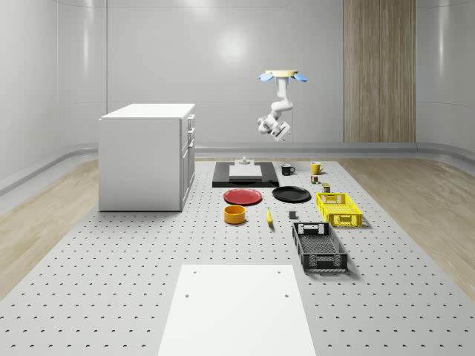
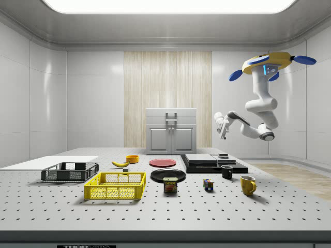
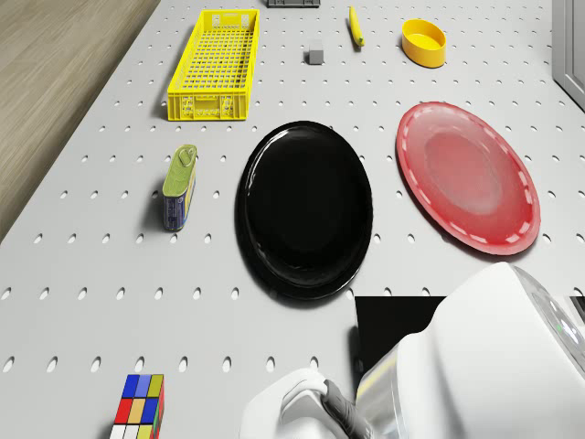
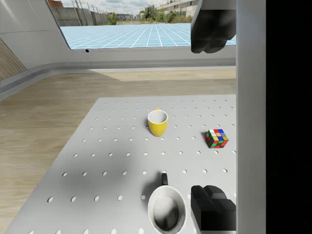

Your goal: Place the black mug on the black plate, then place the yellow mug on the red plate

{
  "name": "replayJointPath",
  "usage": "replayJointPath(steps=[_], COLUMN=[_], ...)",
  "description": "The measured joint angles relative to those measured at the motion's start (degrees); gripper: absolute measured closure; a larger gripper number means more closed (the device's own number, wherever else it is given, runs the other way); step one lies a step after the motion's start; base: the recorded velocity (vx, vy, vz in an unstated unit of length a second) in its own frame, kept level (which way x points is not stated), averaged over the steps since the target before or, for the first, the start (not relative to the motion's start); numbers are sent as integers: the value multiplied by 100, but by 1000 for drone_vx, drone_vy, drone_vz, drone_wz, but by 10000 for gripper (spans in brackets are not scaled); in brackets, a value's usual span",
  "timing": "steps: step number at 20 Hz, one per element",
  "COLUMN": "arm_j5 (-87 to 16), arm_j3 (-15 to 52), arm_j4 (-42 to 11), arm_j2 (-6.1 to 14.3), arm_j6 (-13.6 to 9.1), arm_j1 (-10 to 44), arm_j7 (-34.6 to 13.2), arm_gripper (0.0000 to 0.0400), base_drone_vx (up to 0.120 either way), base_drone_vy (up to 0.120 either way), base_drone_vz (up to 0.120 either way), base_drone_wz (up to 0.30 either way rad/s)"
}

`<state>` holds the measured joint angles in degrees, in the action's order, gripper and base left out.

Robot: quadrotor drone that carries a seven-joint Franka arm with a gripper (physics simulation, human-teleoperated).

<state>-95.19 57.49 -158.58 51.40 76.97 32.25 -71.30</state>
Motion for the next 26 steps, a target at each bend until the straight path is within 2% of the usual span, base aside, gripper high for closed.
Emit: replayJointPath(steps=[3,5,10,16,26], arm_j5=[-948,-1326,-1762,-1864,-1767], arm_j3=[523,767,1135,1346,1519], arm_j4=[-418,-561,-705,-738,-729], arm_j2=[217,349,626,875,1209], arm_j6=[-402,-622,-936,-1004,-832], arm_j1=[872,1342,2102,2520,2788], arm_j7=[-628,-943,-1443,-1729,-1939], arm_gripper=[0,0,0,0,0], base_drone_vx=[0,0,0,0,0], base_drone_vy=[-13,-120,-120,-20,0], base_drone_vz=[-120,-120,-120,-120,-120], base_drone_wz=[0,0,0,0,0])
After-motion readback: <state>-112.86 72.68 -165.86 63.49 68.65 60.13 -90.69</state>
